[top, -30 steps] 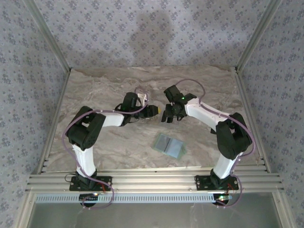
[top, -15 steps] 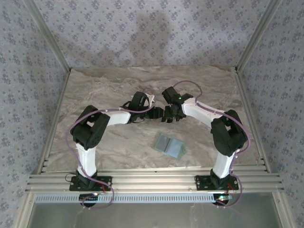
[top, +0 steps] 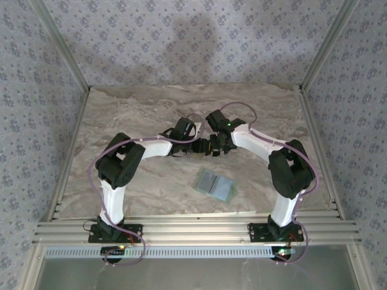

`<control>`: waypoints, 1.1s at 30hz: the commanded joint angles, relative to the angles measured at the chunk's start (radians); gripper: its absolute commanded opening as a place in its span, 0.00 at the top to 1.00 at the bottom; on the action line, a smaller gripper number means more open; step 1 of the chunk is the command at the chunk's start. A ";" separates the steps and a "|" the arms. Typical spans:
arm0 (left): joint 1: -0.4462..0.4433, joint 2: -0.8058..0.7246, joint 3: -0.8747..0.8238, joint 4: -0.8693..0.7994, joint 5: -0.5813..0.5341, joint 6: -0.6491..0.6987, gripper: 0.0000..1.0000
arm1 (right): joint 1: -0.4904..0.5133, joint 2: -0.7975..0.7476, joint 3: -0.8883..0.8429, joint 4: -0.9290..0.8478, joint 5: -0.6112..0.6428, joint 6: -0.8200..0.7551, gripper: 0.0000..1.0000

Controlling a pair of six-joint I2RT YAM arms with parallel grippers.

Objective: Put the credit cards into the card holder
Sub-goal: Pick up the credit card from the storage box.

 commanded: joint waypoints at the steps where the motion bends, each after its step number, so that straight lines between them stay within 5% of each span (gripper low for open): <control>1: -0.006 0.030 0.023 -0.065 -0.063 0.017 0.61 | 0.007 -0.031 0.017 -0.035 0.023 -0.008 0.92; 14: -0.002 0.048 0.031 -0.051 -0.036 -0.010 0.62 | -0.004 -0.114 -0.020 0.008 -0.052 -0.015 1.00; 33: 0.039 -0.168 -0.180 0.143 0.098 -0.062 0.52 | -0.089 -0.551 -0.387 0.196 -0.294 0.140 1.00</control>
